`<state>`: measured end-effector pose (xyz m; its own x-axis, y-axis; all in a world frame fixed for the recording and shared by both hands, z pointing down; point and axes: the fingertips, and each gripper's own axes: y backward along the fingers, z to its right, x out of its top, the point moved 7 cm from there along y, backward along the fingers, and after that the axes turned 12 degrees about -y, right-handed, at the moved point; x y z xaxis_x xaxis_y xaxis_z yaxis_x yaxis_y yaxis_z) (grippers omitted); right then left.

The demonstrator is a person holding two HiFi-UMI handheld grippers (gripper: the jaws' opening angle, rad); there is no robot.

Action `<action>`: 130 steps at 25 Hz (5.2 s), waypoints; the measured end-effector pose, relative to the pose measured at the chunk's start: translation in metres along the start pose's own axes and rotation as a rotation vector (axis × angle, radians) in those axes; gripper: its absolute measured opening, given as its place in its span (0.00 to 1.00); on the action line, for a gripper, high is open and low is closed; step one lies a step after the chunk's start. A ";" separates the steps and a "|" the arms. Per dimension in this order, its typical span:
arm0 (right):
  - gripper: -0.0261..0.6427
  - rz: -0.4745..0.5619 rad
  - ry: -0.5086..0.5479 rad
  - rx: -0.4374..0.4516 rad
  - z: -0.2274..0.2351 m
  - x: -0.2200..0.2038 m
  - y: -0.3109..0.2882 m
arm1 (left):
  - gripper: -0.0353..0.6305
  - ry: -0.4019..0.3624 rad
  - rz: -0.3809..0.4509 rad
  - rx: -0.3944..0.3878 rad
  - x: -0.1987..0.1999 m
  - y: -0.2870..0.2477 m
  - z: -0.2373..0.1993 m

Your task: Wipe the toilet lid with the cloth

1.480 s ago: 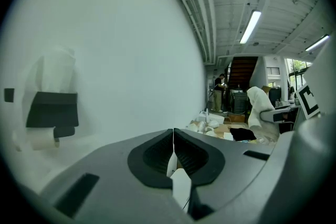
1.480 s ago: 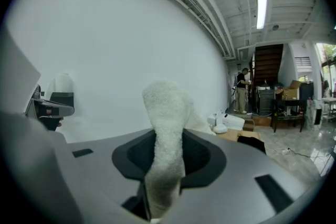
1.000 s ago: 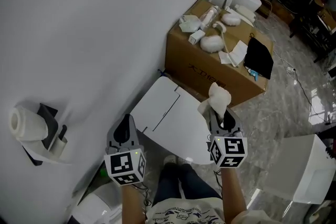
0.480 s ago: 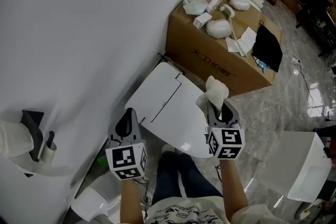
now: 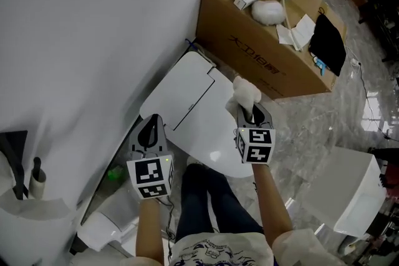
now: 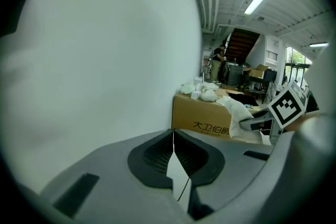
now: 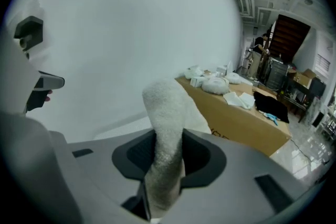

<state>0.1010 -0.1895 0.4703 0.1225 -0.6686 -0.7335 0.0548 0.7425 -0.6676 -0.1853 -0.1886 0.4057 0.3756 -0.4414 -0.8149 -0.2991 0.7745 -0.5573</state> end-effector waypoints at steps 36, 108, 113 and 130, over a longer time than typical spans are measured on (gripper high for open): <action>0.21 -0.433 0.409 0.095 0.015 -0.101 -0.235 | 0.07 0.038 -0.140 -0.036 -0.110 -0.041 0.045; 0.21 -0.570 -0.360 -0.501 0.216 -0.339 0.029 | 0.07 0.007 -0.075 -0.158 -0.095 -0.002 0.138; 0.20 -0.612 -0.443 -0.555 0.197 -0.334 0.021 | 0.07 0.028 -0.085 -0.139 -0.104 0.005 0.126; 0.20 -0.608 -0.242 -0.458 0.089 -0.266 -0.066 | 0.07 0.110 -0.124 -0.026 -0.139 0.026 0.065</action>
<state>0.1527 -0.0570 0.7203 0.4167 -0.8842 -0.2111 -0.2249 0.1248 -0.9664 -0.1883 -0.0777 0.5153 0.3134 -0.5807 -0.7514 -0.2795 0.6998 -0.6574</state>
